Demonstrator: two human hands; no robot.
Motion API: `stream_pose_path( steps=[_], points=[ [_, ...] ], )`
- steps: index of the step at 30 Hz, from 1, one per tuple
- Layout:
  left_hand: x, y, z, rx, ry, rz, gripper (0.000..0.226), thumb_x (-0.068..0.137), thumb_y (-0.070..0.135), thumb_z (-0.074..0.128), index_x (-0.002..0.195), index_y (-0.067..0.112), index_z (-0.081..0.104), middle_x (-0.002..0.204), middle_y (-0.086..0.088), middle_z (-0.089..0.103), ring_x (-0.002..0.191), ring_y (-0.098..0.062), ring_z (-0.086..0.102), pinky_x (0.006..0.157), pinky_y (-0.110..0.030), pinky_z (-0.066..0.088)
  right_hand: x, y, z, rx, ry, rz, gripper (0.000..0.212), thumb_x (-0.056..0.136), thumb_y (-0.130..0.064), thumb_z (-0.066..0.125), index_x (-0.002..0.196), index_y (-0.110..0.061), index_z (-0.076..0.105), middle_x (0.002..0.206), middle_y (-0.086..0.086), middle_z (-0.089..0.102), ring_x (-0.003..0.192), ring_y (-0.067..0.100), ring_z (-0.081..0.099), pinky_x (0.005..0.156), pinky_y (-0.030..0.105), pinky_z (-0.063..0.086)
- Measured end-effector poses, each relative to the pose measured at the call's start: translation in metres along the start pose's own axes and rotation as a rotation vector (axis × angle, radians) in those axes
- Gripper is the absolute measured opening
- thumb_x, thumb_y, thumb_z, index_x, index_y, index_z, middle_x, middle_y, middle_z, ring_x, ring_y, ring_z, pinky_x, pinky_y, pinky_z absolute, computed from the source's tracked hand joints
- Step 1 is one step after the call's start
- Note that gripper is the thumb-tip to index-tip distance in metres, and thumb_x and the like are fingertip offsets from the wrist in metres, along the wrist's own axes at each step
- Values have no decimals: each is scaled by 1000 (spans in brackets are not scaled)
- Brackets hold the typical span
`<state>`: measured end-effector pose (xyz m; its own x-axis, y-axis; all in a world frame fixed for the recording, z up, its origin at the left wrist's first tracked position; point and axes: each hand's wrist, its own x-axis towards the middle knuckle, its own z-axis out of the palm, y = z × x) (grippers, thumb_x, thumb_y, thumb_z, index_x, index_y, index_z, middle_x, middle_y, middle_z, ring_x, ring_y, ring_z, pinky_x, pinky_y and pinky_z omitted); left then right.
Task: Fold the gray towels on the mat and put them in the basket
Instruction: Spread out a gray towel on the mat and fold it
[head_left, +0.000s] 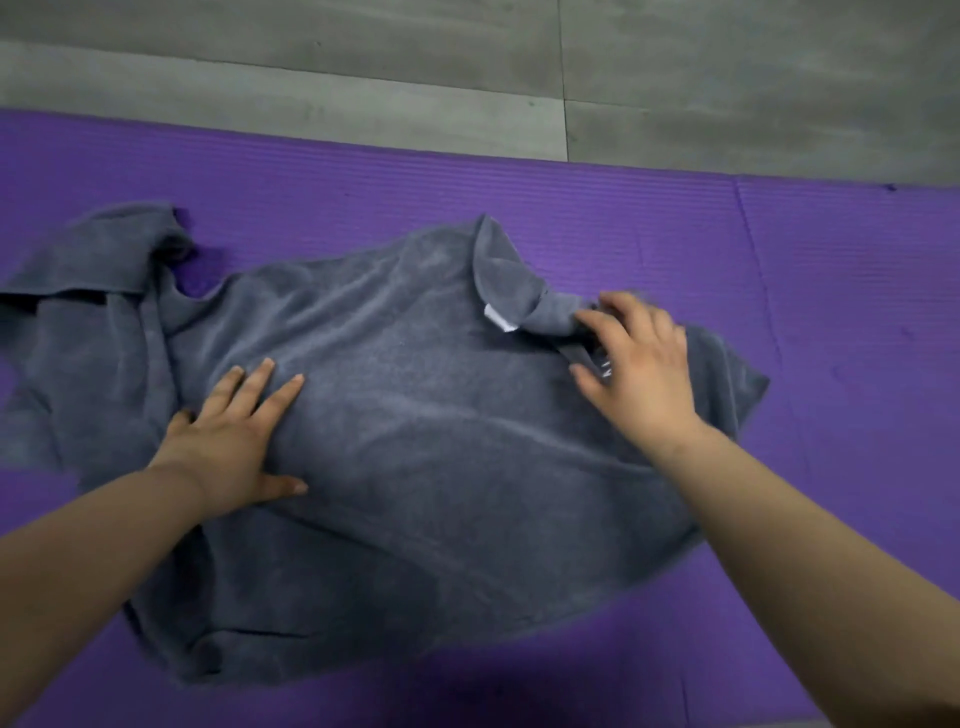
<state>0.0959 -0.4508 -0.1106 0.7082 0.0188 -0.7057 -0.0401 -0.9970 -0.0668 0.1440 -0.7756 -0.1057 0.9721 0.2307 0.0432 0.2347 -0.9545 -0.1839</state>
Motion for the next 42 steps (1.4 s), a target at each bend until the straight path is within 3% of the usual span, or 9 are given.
stream_pose_path(
  steps=[5, 12, 18, 23, 25, 27, 31, 38, 42],
  points=[
    [-1, 1, 0, -8, 0, 5, 107, 74, 61, 57, 142, 30, -20, 153, 3, -22, 144, -20, -12, 115, -43, 17, 43, -6, -9, 146, -15, 321, 35, 88, -35, 53, 110, -10, 64, 133, 8, 53, 124, 30, 43, 98, 33, 27],
    [-10, 3, 4, 45, 14, 16, 103, 76, 62, 52, 142, 28, -20, 154, 1, -19, 144, -20, -9, 115, -39, 17, 66, -2, -10, 60, -625, 434, 49, 85, -22, 56, 132, -20, 41, 128, 11, 56, 119, 28, 52, 95, 36, 41],
    [-14, 7, 7, -71, 106, 128, 105, 74, 62, 54, 143, 22, -15, 155, -3, -13, 145, -19, -4, 117, -34, 6, 54, 1, -30, 52, -311, 351, 25, 87, -30, 55, 106, -17, 66, 104, 10, 70, 106, 26, 60, 84, 34, 46],
    [-5, 24, 8, -190, 263, 197, 99, 66, 72, 46, 143, 15, 21, 152, -17, 17, 142, -32, 16, 114, -41, 18, 99, 51, -63, 405, 59, 553, 26, 85, -19, 55, 59, -17, 51, 32, -12, 53, 33, -7, 50, 51, 20, 43],
    [6, 29, 3, -160, 225, 169, 89, 80, 60, 50, 145, 20, 4, 156, -12, -2, 145, -25, 1, 117, -34, 7, 117, 63, -74, 630, 193, 631, 13, 86, -6, 49, 85, -17, 56, 58, -7, 60, 47, -4, 56, 56, 18, 45],
    [15, 35, -7, -128, 182, 124, 87, 84, 58, 44, 145, 24, -8, 155, -8, -13, 145, -21, -8, 117, -31, 2, 117, 72, -77, 728, 169, 687, 48, 88, -2, 47, 134, -8, 34, 103, 5, 59, 90, 8, 60, 77, 17, 46],
    [21, 41, -10, -103, 167, 111, 87, 84, 58, 43, 145, 24, -9, 155, -7, -14, 144, -22, -9, 117, -32, 3, 45, 105, -52, 426, -120, 870, 65, 90, -13, 51, 145, -7, 17, 144, 19, 37, 130, 31, 40, 106, 34, 31],
    [19, 46, -12, -73, 149, 81, 86, 84, 57, 43, 145, 25, -8, 155, -6, -13, 144, -22, -9, 117, -35, 4, -53, 110, -9, 312, -120, 1023, 16, 87, -18, 57, 85, -4, 63, 103, 24, 59, 108, 35, 52, 94, 37, 38],
    [19, 49, -17, -21, 129, 78, 87, 84, 58, 43, 145, 25, -9, 155, -6, -15, 144, -22, -9, 117, -36, 6, -42, 123, -8, 495, 101, 1085, 39, 88, -8, 48, 52, -15, 33, 78, 16, 46, 71, 25, 42, 67, 33, 33]
  ],
)
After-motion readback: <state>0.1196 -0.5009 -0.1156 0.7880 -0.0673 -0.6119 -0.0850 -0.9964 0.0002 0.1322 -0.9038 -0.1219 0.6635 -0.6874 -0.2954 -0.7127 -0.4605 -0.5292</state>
